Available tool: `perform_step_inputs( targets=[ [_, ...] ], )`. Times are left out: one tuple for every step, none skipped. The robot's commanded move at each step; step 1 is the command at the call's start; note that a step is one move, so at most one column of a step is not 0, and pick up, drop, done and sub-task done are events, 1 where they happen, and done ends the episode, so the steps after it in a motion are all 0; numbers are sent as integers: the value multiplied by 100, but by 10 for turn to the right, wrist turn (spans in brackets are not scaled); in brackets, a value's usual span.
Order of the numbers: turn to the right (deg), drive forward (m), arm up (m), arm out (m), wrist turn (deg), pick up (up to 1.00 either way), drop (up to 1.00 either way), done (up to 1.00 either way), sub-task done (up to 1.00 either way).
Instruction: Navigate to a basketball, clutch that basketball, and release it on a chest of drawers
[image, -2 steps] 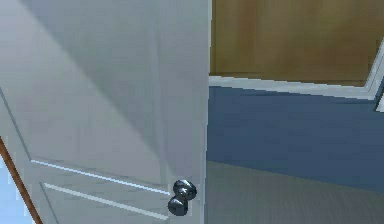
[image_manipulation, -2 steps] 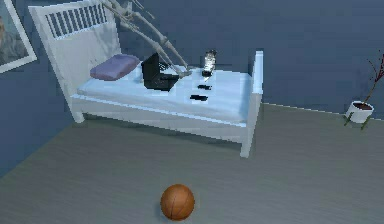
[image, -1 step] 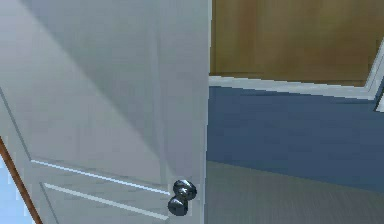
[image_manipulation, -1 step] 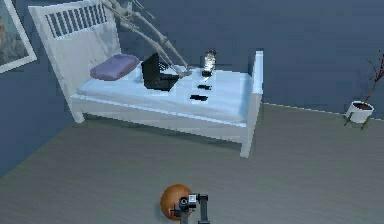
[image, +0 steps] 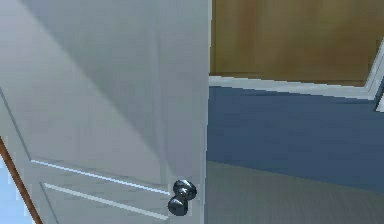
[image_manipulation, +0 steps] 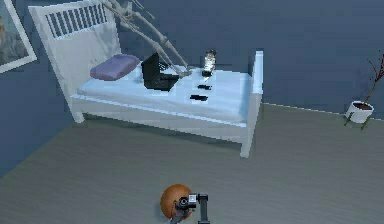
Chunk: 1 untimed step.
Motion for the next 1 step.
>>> perform_step_inputs(
  targets=[
    [0,0,0,0,450,0,0,0,0]
  ],
)
